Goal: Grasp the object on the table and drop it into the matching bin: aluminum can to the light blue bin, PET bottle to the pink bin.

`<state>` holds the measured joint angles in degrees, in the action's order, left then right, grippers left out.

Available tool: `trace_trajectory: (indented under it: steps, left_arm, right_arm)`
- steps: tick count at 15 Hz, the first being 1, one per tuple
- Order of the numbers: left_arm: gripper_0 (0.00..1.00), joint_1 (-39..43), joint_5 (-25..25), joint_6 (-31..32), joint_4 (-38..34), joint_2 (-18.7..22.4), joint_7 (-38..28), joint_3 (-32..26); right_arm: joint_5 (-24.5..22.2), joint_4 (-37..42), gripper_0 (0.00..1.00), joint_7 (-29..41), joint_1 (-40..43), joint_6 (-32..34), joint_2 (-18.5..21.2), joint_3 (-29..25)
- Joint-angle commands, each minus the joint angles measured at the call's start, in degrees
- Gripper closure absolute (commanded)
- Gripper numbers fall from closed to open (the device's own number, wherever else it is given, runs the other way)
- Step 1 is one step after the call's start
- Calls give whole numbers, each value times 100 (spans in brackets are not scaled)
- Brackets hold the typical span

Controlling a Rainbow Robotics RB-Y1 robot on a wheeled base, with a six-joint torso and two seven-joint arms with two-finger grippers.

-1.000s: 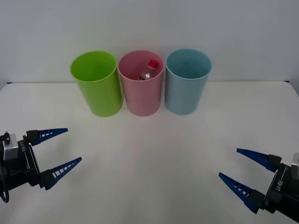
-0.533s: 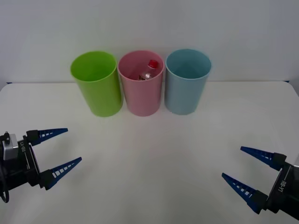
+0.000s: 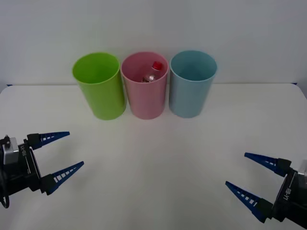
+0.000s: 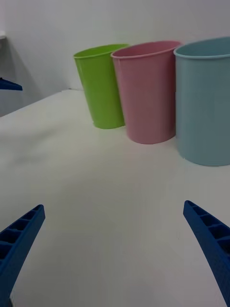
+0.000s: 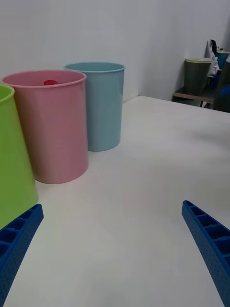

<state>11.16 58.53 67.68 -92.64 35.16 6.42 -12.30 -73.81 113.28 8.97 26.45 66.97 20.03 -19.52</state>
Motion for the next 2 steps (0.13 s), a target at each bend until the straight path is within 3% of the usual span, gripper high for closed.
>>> trace_trajectory:
  steps: [1,2]
  left_arm:
    - [0,0,0,0,0,0,0,0]
    - [0,0,0,0,0,0,0,0]
  right_arm:
    - [-2,1,0,0,0,0,1,1]
    - [-2,1,0,0,0,0,1,1]
